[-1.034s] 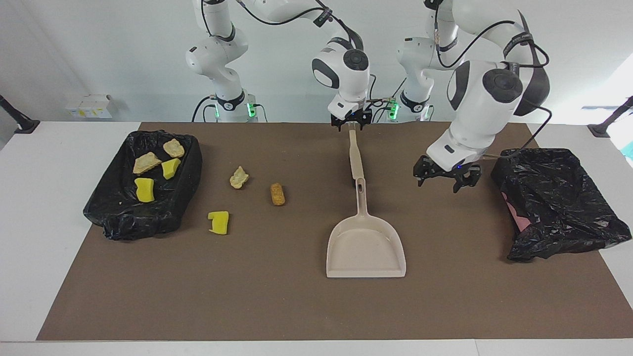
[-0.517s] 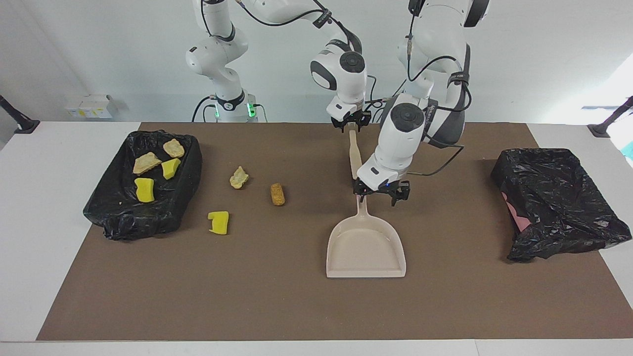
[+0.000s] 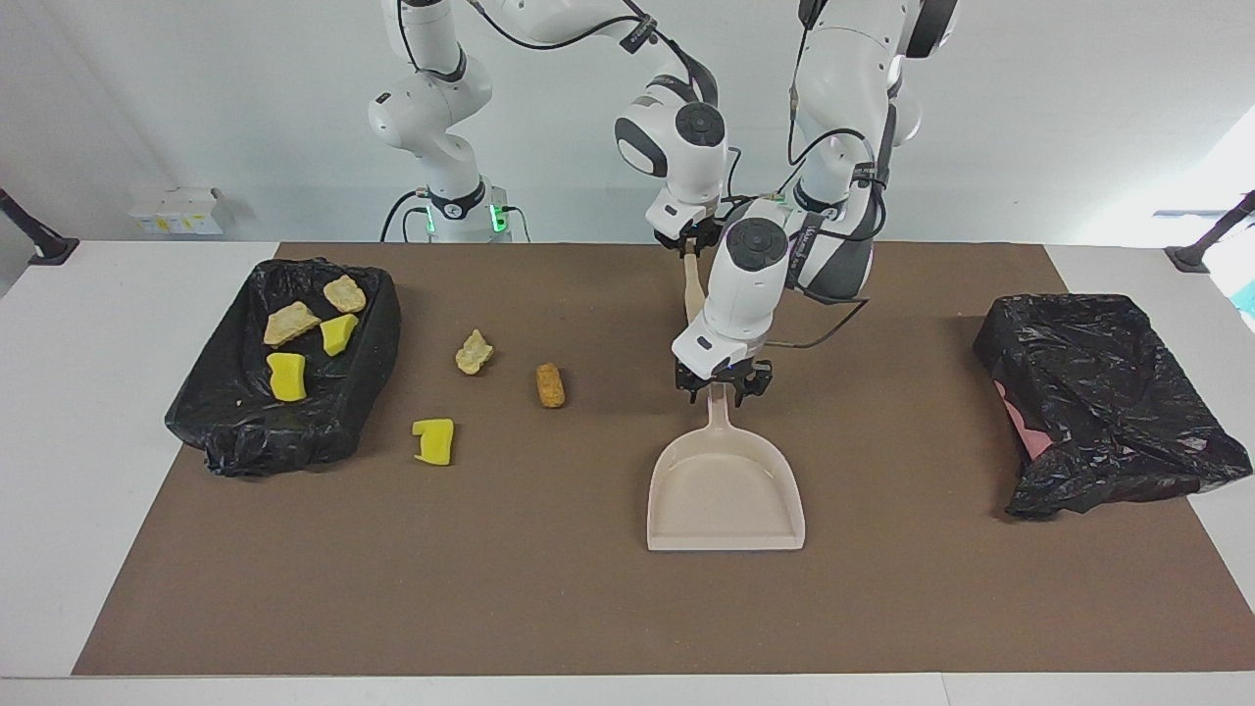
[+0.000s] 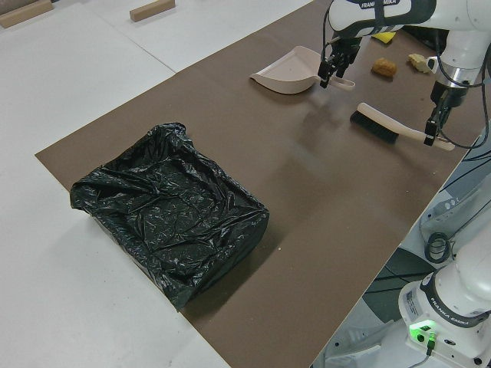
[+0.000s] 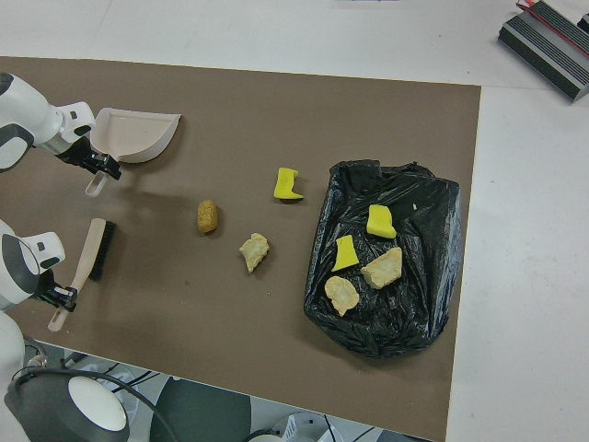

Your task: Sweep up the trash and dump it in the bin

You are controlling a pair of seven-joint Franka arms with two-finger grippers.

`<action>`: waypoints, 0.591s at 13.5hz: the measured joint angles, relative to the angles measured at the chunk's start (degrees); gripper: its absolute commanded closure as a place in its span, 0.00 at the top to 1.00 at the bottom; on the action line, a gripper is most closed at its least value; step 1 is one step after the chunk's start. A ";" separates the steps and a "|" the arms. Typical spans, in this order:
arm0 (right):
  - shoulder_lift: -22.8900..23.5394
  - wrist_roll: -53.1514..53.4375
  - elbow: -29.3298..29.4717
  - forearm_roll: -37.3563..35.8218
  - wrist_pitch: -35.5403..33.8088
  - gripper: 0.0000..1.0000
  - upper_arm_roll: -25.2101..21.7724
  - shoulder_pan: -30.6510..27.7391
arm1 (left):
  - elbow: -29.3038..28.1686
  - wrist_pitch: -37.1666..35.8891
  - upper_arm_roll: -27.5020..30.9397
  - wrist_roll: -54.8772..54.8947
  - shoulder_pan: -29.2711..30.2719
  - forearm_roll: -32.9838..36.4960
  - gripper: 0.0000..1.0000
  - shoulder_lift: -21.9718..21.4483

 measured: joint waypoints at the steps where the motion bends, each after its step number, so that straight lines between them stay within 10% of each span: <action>1: -1.49 1.81 -0.12 -0.23 -3.57 0.00 -0.11 -0.07 | 0.01 0.03 0.25 0.00 0.03 0.01 0.00 0.00; 8: -22.04 3.96 -14.37 -10.00 -22.63 0.00 -0.91 -14.99 | 3.82 -5.06 1.88 11.07 4.95 0.65 0.00 -2.35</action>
